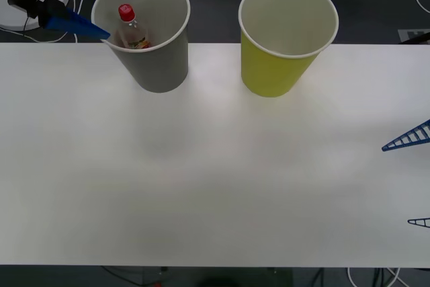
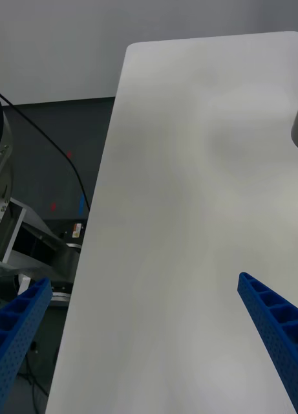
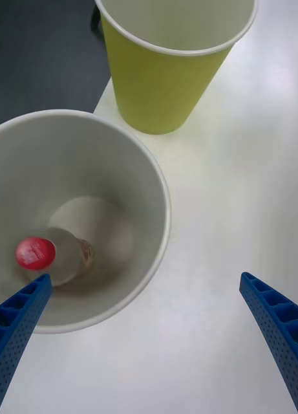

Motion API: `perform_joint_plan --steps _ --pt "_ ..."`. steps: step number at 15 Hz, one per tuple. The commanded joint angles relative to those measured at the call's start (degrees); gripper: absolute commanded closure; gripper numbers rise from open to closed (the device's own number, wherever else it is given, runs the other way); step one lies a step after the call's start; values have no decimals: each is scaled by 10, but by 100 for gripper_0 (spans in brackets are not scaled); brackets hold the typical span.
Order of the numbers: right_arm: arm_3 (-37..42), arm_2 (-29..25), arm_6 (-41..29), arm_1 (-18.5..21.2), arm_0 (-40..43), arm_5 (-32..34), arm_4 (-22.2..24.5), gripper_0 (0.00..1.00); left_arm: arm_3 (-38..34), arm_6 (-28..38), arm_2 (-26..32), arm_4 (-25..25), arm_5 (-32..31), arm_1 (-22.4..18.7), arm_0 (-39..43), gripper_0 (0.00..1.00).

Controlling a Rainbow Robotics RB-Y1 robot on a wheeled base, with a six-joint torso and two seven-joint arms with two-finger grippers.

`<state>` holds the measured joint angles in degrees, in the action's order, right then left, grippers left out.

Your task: Put the can into the green bin and the plastic bottle into the gray bin

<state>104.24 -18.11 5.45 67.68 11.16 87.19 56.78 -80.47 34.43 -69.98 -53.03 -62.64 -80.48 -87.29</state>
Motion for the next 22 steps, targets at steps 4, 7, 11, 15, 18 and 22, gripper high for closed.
perform_joint_plan --steps 4,7,11,15,18,22 --pt "0 0 0 0 0 0 0 0 -58 -16 0 30 28 -50 33 0" --pt "0 0 0 0 0 0 0 0 -57 -22 0 31 26 -51 35 0" --pt "0 0 0 0 0 0 0 0 -52 -35 0 42 24 -53 48 0" --pt "0 0 0 0 0 0 0 0 -62 -58 0 73 25 -72 70 0" --pt "0 0 0 0 0 0 0 0 -79 -118 0 138 53 -93 114 0" --pt "0 0 0 0 0 0 0 0 -85 -215 0 198 65 -105 163 0"
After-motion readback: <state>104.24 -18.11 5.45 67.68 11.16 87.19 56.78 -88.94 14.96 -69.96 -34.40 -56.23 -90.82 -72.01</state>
